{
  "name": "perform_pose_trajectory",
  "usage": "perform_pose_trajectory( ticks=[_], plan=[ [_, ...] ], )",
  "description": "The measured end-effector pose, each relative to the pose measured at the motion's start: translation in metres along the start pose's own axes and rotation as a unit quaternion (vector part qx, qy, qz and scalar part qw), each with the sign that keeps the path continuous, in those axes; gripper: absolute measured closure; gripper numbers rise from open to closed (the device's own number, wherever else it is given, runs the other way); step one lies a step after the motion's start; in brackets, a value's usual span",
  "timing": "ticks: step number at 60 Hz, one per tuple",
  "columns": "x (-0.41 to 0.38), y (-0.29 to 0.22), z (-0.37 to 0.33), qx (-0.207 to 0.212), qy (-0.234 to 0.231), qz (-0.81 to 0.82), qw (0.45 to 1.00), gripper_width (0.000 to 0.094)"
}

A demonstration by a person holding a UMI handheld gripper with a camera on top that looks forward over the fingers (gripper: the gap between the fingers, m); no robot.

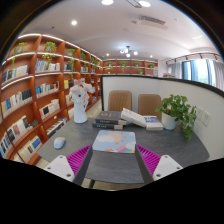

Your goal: Arrange mouse

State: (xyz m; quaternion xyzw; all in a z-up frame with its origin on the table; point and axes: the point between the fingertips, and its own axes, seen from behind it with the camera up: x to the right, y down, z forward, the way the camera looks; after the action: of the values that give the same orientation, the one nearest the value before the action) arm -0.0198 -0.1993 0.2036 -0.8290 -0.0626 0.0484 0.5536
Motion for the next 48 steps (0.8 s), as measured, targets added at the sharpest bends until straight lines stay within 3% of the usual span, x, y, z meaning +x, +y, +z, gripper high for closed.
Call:
perform_pose_trajectory(
  ticks=[7, 27, 48],
  plan=[
    [-0.02, 0.008, 0.005, -0.006, 0.013, -0.002, 1.0, 0.0086],
    [-0.132, 0.116, 0.039, -0.092, 0.004, 0.004, 0.996, 0.0088],
    [-0.302, 0.162, 0.149, -0.17, -0.032, 0.015, 0.985, 0.0079]
  ],
)
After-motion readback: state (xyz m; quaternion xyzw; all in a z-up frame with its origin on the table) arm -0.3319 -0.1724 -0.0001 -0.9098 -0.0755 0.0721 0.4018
